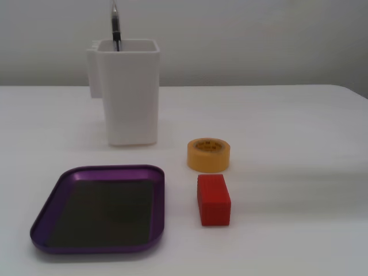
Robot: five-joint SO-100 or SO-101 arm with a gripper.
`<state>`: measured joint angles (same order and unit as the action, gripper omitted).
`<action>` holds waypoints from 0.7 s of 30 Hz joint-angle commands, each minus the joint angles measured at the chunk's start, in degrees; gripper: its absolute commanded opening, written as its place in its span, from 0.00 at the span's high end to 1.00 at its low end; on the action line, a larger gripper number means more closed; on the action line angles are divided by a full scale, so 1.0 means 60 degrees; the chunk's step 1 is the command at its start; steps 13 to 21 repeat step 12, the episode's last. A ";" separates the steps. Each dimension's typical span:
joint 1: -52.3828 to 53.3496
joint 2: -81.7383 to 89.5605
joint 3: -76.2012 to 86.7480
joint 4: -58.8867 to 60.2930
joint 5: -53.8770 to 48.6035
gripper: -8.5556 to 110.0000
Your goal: Remove the cube from the box.
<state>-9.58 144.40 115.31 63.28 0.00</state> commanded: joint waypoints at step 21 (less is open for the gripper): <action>0.0000 0.6870 0.7134 -0.1362 -0.0073 0.78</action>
